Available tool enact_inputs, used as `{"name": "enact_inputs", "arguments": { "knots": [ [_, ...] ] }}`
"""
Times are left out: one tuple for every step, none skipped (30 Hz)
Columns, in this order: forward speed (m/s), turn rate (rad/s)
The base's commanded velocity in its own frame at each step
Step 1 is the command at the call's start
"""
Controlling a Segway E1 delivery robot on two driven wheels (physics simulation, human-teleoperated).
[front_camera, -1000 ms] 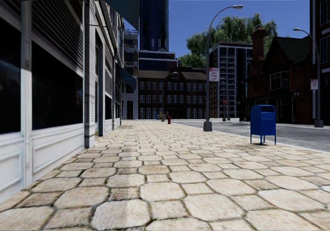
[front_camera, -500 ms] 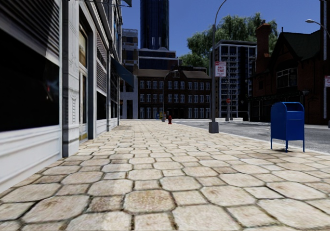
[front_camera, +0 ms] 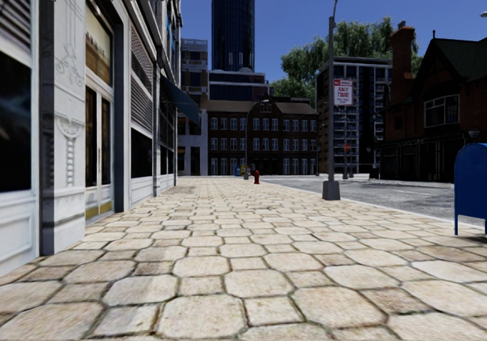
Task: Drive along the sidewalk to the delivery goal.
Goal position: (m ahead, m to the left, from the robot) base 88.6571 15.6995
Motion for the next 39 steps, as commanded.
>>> {"name": "enact_inputs", "arguments": {
  "knots": [
    [2.0,0.0],
    [2.0,0.0],
    [2.0,0.0],
    [2.0,0.0],
    [2.0,0.0],
    [2.0,0.0],
    [2.0,0.0],
    [2.0,0.0],
    [2.0,0.0],
    [2.0,0.06],
    [2.0,0.11],
    [2.0,0.13],
    [2.0,0.15],
    [2.0,0.15],
    [2.0,0.17],
    [2.0,0.2],
    [2.0,0.26],
    [2.0,0.27],
    [2.0,0.27],
    [2.0,0.27],
    [2.0,0.28],
    [2.0,0.28],
    [2.0,0.28],
    [2.0,0.28],
    [2.0,0.28],
    [2.0,0.28],
    [2.0,0.28],
    [2.0,0.28],
    [2.0,0.28],
    [2.0,0.28],
    [2.0,0.28],
    [2.0,0.0],
    [2.0,0.0],
    [2.0,0.0],
    [2.0,0.0],
    [2.0,0.0],
    [2.0,0.0],
    [2.0,0.0],
    [2.0,0.0]
  ]
}}
